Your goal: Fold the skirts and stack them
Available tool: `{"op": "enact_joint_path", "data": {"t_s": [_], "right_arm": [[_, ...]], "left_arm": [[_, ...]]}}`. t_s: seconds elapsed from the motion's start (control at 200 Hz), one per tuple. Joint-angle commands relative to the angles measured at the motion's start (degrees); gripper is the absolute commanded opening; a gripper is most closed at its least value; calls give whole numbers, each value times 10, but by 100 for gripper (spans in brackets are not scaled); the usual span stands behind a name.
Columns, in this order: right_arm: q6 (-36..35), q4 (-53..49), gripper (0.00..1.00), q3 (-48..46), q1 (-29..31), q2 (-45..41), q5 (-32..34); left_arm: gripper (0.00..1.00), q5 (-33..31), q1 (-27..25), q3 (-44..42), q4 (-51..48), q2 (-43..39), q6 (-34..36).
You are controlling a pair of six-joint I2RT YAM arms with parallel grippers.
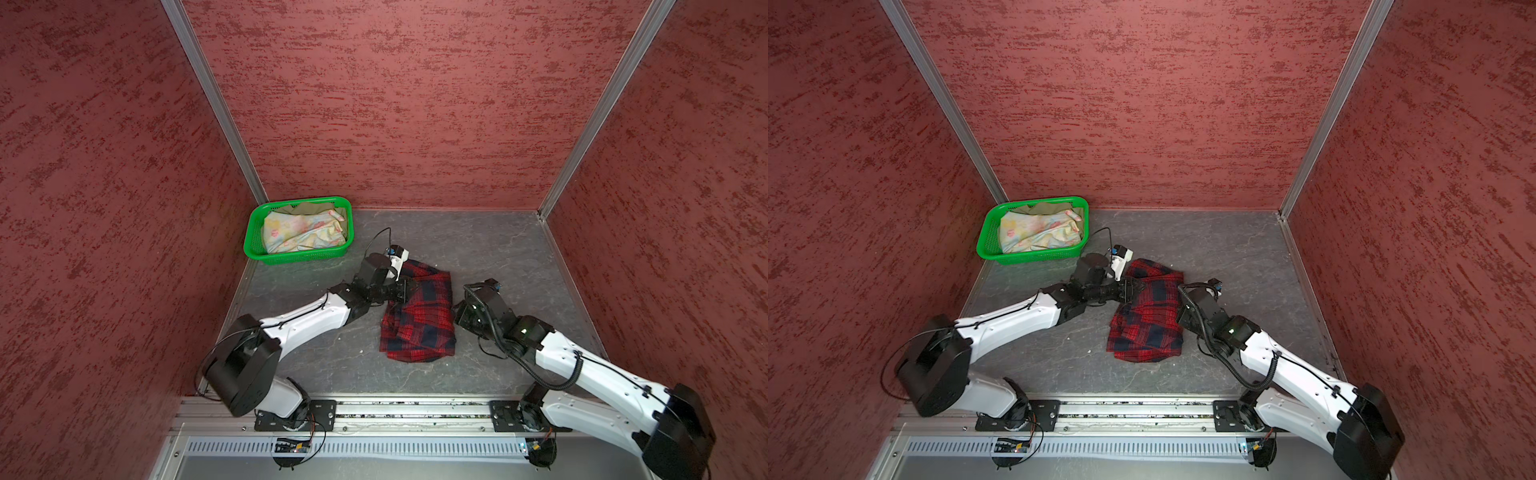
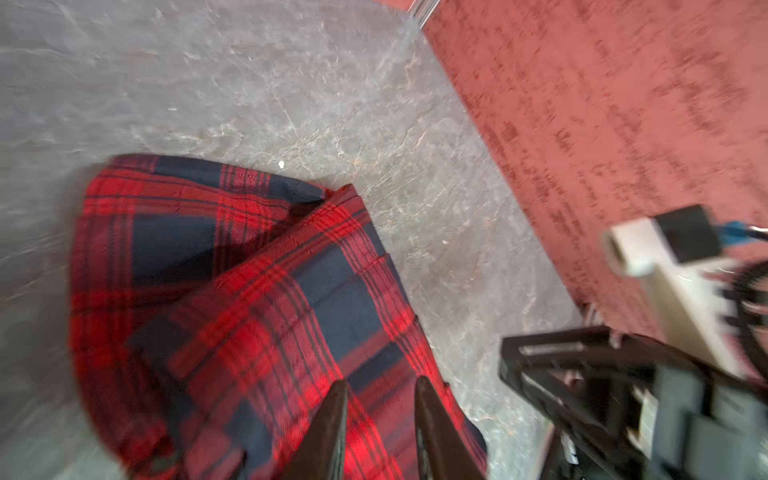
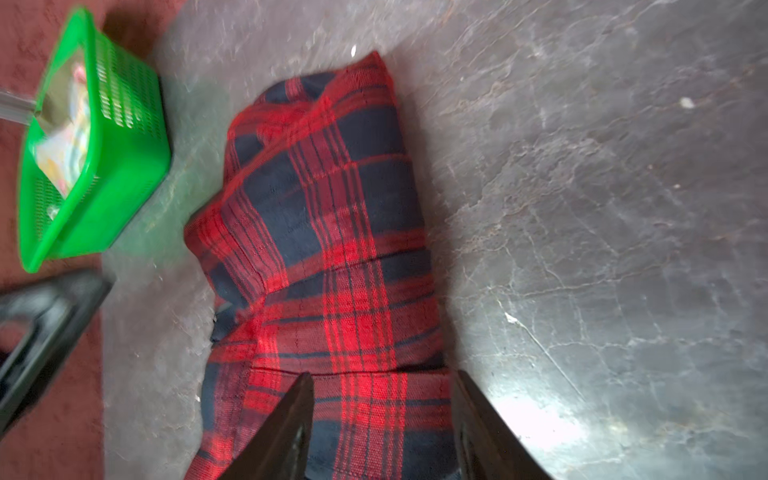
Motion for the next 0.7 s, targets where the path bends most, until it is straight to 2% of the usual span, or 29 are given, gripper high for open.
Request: {"op": "enact_joint_path", "data": {"t_s": [0.0,0.19,0.506,0.606,0.696], "right_arm": [[-20,17,44,-3,-2,27,-41],[-15,33,33,-20,24,83,-69],[-3,54,27,-38,106,189,-103],[3,29,30,-39,107,160,-86],[0,13,43,-37,80,95,-64]], "left_arm": [[29,36,25,20,15,84,2],[22,48,53,46,42,200,-20],[16,36,58,77,52,287,-41],[16,37,58,76,56,295,-43],[16,38,58,74,57,297,-43]]}}
